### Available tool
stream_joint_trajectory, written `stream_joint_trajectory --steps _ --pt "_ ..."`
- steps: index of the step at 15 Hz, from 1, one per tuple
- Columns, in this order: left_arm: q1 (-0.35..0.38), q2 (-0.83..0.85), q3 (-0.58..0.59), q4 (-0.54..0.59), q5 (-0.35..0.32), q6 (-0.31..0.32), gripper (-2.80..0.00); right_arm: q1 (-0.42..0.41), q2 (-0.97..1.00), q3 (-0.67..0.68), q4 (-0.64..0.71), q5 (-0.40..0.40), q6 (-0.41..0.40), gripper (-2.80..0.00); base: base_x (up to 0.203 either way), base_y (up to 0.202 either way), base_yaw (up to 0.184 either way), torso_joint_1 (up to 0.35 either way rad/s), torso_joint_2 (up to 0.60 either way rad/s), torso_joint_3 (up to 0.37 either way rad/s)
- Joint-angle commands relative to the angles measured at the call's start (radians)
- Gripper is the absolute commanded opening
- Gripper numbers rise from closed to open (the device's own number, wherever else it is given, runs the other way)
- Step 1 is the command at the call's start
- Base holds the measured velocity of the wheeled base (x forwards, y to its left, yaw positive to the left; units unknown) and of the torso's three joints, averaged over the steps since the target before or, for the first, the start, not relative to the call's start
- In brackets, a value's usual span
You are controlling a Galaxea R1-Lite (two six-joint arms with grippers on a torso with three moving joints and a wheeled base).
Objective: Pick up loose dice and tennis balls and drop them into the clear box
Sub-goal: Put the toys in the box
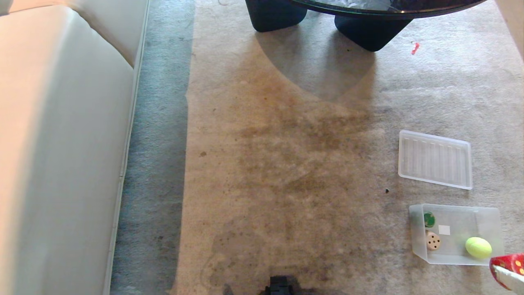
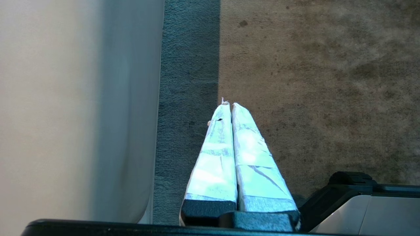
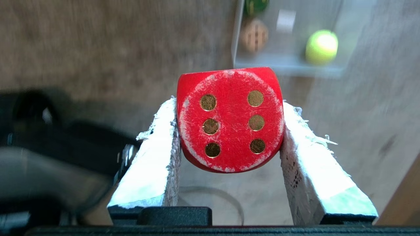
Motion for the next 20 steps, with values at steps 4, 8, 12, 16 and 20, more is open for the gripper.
stream_joint_trajectory --steps 4,8,12,16,20 --pt "0.000 0.000 0.002 0.000 0.001 0.000 -2.80 0.014 -0.509 0.154 0.040 0.049 0.040 -2.80 0.000 0.000 0.000 0.000 0.00 0.000" --pt "0.000 0.000 0.002 0.000 0.001 0.000 -2.80 0.020 -0.536 0.183 0.041 0.063 0.051 -2.80 0.000 0.000 0.000 0.000 0.00 0.000" --pt "0.000 0.000 0.002 0.000 0.001 0.000 -2.80 0.020 -0.536 0.183 0.041 0.063 0.051 -2.80 0.000 0.000 0.000 0.000 0.00 0.000" --pt "0.000 0.000 0.002 0.000 0.001 0.000 -2.80 0.029 -0.559 0.215 0.066 0.107 0.032 -2.80 0.000 0.000 0.000 0.000 0.00 0.000" --pt "0.000 0.000 0.002 0.000 0.001 0.000 -2.80 0.029 -0.559 0.216 0.067 0.108 0.031 -2.80 0.000 0.000 0.000 0.000 0.00 0.000"
